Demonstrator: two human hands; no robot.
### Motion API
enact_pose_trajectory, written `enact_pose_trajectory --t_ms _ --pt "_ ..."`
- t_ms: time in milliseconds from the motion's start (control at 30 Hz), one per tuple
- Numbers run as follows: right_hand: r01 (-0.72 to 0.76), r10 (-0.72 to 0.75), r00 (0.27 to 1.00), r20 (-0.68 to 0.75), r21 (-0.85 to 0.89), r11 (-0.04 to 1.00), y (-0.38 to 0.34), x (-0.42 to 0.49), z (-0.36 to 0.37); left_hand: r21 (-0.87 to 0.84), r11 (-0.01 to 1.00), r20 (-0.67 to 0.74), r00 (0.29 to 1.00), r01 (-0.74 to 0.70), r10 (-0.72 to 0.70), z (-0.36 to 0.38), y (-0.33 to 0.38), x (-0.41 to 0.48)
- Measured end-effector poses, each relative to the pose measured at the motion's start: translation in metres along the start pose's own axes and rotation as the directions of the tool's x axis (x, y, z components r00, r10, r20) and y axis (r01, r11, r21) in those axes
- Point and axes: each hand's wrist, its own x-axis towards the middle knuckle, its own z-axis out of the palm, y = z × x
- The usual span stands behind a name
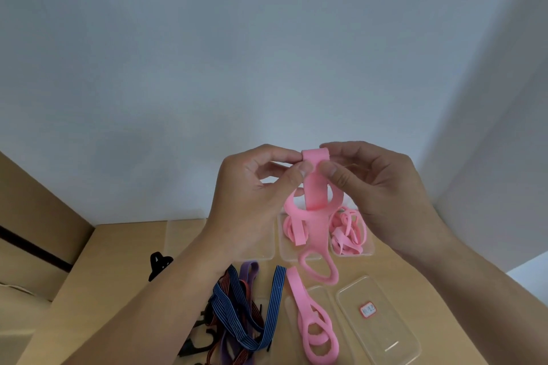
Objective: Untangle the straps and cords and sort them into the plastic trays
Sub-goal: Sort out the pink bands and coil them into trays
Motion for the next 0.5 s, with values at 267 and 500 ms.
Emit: enact_pose_trajectory --t_ms 267,500 --pt "0.049 -0.047 0.999 0.026 -0.098 0.994 -0.0054 0.0015 -0.0038 0.046 0.999 -0.01 1.0 0.005 -0.005 0.0016 0.0021 0.0038" --pt "0.033 -0.032 0.999 0.02 -0.062 0.998 -0.006 0.0034 -0.0046 0.039 0.999 -0.018 1.0 0.024 -0.023 0.0027 0.005 0.0052"
